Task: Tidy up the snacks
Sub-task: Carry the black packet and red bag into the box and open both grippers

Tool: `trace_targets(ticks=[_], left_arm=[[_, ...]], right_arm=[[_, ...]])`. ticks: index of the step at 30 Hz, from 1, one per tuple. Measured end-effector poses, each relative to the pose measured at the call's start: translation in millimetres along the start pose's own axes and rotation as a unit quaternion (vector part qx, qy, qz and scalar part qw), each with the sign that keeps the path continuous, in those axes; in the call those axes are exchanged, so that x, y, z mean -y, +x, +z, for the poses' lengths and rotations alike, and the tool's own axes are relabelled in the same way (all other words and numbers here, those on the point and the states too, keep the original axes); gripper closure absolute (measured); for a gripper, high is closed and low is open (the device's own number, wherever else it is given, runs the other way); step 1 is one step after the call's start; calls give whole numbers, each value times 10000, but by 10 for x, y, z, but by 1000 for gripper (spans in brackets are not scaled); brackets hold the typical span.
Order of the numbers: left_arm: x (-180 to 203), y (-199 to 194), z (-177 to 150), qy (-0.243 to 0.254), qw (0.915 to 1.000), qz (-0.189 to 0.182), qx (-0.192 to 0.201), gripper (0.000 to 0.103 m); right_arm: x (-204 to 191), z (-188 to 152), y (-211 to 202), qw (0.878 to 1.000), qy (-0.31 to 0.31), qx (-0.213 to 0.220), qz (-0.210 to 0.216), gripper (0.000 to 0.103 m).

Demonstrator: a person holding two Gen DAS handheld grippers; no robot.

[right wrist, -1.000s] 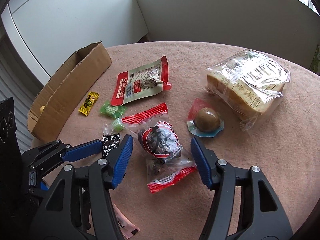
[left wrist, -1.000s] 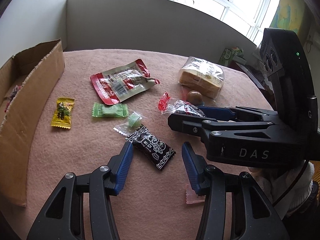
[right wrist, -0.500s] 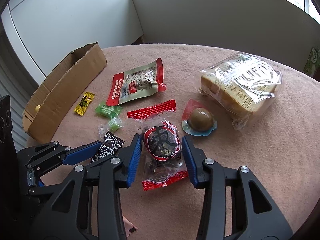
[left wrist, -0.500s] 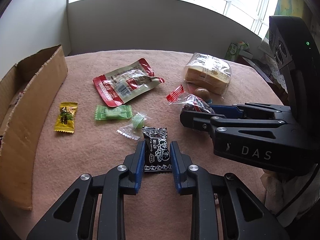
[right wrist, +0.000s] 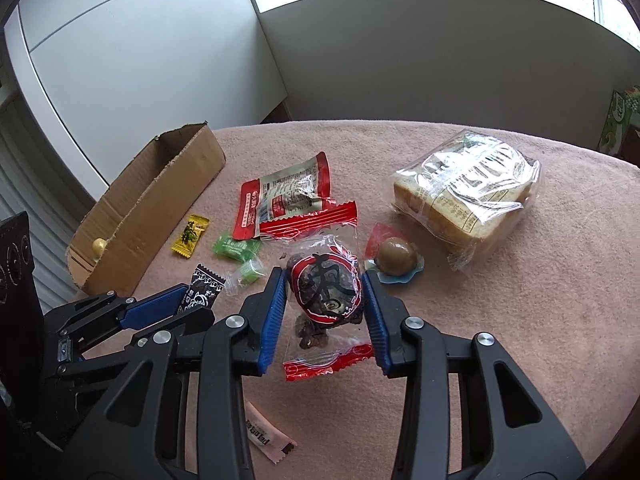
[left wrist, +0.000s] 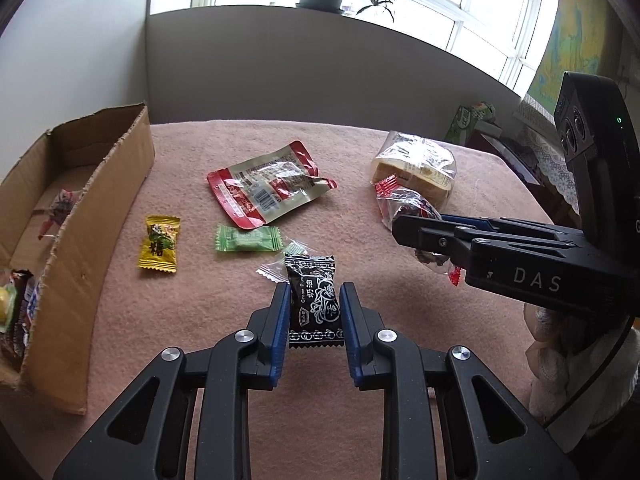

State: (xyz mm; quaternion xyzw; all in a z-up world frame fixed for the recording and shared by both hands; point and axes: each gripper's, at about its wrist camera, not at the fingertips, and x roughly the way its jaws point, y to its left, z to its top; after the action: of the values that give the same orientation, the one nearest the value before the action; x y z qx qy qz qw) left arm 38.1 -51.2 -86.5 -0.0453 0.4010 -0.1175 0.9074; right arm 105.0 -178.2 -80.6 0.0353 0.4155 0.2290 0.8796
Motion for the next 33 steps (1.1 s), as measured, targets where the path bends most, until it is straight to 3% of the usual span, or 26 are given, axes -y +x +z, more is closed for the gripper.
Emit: trace_targets(ticks=[9, 19, 33], left_arm=[[-196, -331, 49, -164, 9991, 25, 391, 80], [-573, -673, 116, -439, 9942, 327, 929, 80], [-1332, -870, -22, -1068, 9854, 767, 1083, 80]], right_arm=[[-399, 149, -146, 9993, -164, 284, 203, 63], [-869, 242, -87, 9977, -412, 367, 403, 63], [-1589, 304, 175, 9940, -749, 313, 740, 63]])
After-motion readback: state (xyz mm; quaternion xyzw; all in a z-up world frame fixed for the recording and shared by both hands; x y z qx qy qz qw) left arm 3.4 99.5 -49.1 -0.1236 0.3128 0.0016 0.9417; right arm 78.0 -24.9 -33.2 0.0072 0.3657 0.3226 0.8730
